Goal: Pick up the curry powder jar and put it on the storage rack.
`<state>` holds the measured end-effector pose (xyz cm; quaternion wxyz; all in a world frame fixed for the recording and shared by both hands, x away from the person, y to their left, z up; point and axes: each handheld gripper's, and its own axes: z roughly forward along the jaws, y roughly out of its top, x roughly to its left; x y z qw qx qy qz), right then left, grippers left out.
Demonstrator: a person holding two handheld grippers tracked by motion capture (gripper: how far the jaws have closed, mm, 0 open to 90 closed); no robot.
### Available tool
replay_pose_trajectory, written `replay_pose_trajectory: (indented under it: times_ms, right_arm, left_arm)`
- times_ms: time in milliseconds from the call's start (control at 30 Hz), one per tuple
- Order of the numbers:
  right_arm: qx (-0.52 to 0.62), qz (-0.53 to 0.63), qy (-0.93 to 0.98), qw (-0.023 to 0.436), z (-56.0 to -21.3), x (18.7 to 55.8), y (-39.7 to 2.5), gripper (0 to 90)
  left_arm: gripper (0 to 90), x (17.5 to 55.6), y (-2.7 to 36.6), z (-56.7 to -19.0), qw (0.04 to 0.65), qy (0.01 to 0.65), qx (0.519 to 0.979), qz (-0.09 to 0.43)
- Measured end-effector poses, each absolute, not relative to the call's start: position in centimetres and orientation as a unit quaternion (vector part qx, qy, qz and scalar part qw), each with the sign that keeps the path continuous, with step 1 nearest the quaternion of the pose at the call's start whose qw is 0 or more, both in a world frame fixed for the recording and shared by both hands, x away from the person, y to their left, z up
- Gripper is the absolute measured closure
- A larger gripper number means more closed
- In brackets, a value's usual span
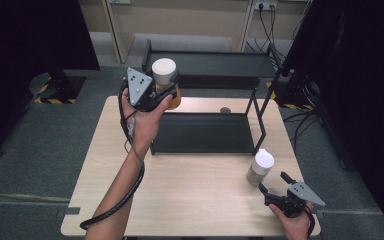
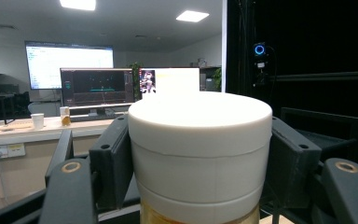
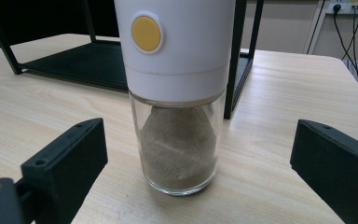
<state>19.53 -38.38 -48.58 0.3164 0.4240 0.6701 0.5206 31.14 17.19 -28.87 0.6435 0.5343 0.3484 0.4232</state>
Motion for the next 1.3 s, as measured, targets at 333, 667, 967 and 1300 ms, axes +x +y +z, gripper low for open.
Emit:
replay_pose_trajectory:
  times_ms: [333, 667, 967, 1300]
  right_arm:
    - [0.424, 0.521, 0.67, 0.316, -48.6, 19.5, -38.4, 4.2]
    - [0.425, 0.521, 0.67, 0.316, -48.6, 19.5, -38.4, 4.1]
    - [0.424, 0.521, 0.67, 0.316, -48.6, 19.5, -38.4, 4.2]
    - [0.424, 0.521, 0.67, 0.315, -48.6, 19.5, -38.4, 4.1]
  left_arm:
    - [33.6, 31.5, 16.8, -27.8, 0.645, 0.35, 0.531, 0.424]
    - [33.6, 31.7, 16.8, -26.8, 0.645, 0.351, 0.528, 0.427]
    - [33.7, 32.0, 16.5, -25.3, 0.644, 0.349, 0.525, 0.434]
    - [33.7, 32.6, 16.1, -24.0, 0.64, 0.351, 0.522, 0.441]
